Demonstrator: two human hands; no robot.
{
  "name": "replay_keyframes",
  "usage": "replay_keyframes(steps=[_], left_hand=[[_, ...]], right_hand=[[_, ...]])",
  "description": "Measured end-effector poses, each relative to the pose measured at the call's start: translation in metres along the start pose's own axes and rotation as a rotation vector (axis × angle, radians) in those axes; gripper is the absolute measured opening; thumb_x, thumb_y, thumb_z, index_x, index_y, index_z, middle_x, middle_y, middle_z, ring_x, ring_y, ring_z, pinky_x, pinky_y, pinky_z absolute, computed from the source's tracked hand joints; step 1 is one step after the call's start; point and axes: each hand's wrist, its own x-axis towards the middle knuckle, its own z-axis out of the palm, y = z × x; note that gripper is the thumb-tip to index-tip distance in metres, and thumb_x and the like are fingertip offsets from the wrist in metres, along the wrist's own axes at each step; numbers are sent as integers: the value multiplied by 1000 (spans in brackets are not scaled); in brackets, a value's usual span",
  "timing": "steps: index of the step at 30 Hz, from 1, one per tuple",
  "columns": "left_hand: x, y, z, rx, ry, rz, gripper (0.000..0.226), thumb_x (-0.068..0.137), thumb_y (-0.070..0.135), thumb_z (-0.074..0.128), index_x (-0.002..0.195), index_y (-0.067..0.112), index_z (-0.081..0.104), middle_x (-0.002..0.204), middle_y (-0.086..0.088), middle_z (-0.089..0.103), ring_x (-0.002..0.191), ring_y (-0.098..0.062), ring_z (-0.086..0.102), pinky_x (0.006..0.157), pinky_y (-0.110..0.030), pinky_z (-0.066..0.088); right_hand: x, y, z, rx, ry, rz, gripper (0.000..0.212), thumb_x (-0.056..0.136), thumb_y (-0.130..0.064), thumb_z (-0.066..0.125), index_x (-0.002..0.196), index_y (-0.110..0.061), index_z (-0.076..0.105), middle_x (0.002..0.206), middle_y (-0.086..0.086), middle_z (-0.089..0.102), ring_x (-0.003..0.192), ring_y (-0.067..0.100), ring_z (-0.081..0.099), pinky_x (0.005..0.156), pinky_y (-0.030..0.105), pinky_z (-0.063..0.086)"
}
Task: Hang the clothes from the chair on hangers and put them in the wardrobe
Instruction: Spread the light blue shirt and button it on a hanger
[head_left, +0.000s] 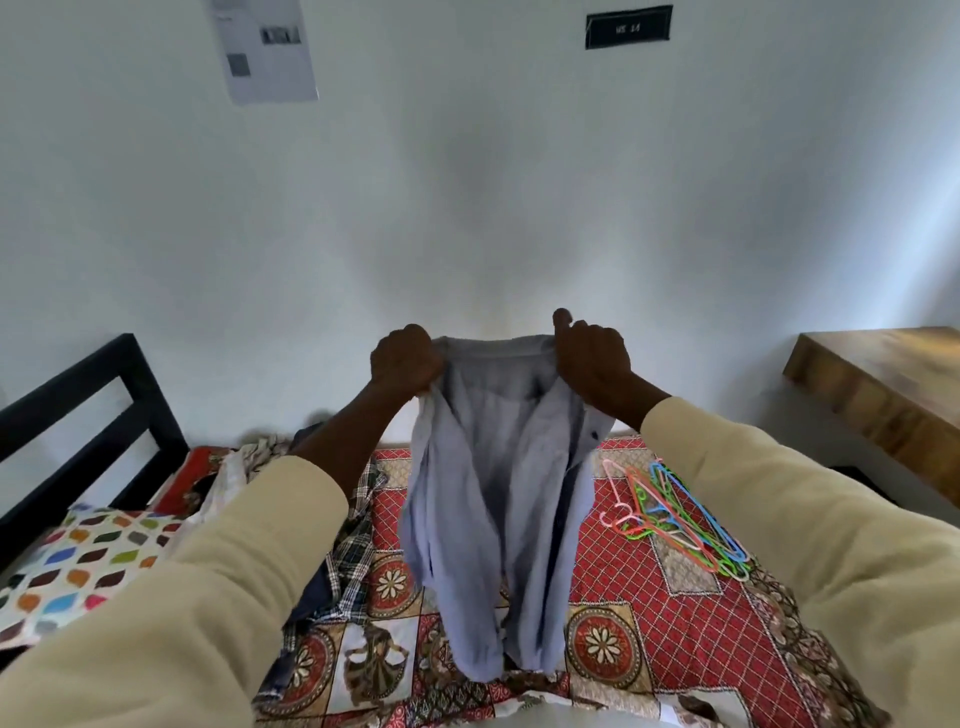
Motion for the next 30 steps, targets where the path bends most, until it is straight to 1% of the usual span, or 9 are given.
replay_keyframes(steps=[2,4,10,13,15,19,24,26,30], left_hand=[[6,-4,2,-283,-126,-86,38,89,27,54,61,2,60,58,-17,67,50,-30,65,56,-29,55],[8,-11,5,-409,-155,-107,36,87,22,57,60,-1,60,52,-17,63,50,-32,64,50,-29,53],[13,-34,5,-260,-4,-47,12,75,14,56,70,6,64,58,-10,66,48,-25,64,53,-25,51],[25,-50,5,-572,-146,-73,16,71,15,73,64,5,63,55,-6,49,52,-17,47,55,-26,38],[29,-58,-2,-708,-291,-83,18,79,4,74,64,12,70,57,-3,57,56,-14,51,59,-25,41],[29,-62,-10,-843,-588,-104,24,94,-2,57,112,11,66,94,-10,70,79,-17,66,69,-24,57],[23,-50,0,-834,-714,-120,22,99,17,52,110,3,67,109,-16,68,97,-25,64,88,-35,53],[20,-44,0,-813,-793,-114,43,93,37,63,118,2,65,118,-18,67,108,-30,64,99,-40,50],[18,-36,-1,-652,-772,-28,57,73,38,82,116,6,63,111,-17,71,102,-31,67,92,-43,54]], right_hand=[[2,1,1,59,-13,3,31,90,-6,44,120,-6,48,109,16,62,93,37,64,72,39,44],[2,4,6,130,15,46,25,90,-7,45,111,-5,57,115,18,55,99,39,59,79,40,44],[8,13,19,512,-98,182,10,84,-2,50,94,-4,51,95,19,59,84,36,57,67,33,37],[8,25,24,1034,-295,283,11,90,-4,60,83,-8,53,75,8,50,67,22,47,58,26,40],[5,36,24,1273,-388,329,14,90,-8,66,80,-12,57,71,6,50,65,16,47,59,26,42],[-1,50,27,1469,-575,366,12,94,-17,61,87,-8,65,83,9,66,77,21,59,68,30,50],[-2,55,32,1519,-685,463,52,91,-41,63,120,2,64,118,22,67,103,33,65,92,41,52],[-3,55,28,1539,-753,435,63,87,-51,63,125,-2,63,119,20,67,109,33,65,91,40,52],[-4,58,22,1579,-847,378,64,88,-56,59,126,-4,63,121,19,67,112,33,64,90,38,53]])
